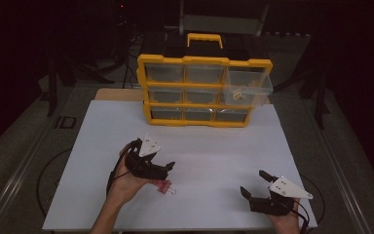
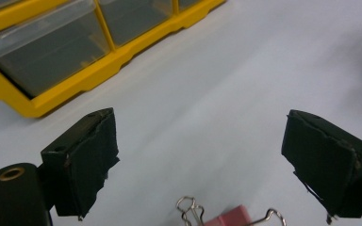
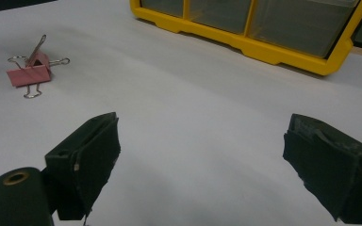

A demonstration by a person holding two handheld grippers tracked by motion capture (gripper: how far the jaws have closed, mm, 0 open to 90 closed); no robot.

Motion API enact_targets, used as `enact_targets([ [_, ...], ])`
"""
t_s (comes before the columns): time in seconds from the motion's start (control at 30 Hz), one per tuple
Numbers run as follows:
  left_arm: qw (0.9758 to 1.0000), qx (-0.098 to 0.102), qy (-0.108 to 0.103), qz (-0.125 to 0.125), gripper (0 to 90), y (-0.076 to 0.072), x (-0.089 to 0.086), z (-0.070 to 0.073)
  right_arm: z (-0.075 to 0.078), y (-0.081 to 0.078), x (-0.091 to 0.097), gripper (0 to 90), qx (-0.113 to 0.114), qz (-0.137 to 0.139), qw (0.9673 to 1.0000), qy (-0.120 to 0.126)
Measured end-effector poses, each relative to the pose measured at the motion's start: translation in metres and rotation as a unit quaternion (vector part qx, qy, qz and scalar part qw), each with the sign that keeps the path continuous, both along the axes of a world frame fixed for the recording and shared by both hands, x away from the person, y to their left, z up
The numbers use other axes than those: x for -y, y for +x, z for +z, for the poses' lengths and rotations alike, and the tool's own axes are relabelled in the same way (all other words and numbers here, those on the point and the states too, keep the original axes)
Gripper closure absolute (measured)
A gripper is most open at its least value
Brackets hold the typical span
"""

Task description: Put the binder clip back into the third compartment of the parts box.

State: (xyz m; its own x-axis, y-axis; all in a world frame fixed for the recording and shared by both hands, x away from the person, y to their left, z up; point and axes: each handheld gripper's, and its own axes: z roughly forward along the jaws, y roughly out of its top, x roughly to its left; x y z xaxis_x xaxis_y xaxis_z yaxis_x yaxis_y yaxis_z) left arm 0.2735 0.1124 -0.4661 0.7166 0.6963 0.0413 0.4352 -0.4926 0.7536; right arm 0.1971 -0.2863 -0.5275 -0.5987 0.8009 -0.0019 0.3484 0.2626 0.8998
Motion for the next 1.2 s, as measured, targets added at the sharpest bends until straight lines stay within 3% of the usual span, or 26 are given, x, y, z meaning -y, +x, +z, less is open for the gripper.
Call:
enact_targets([
  [0.63, 0.9996, -0.017, 0.017, 0.013, 12.0, -0.024, 0.004, -0.025, 0.000, 0.000, 0.000, 11.1, 0.000, 0.000, 1.0000, -0.001],
  [1.2, 0.9991, -0.029, 0.031, 0.010, 14.1, -0.037, 0.016, -0.043, 0.001, -0.001, 0.000, 11.0, 0.002, -0.002, 1.0000, 0.000],
])
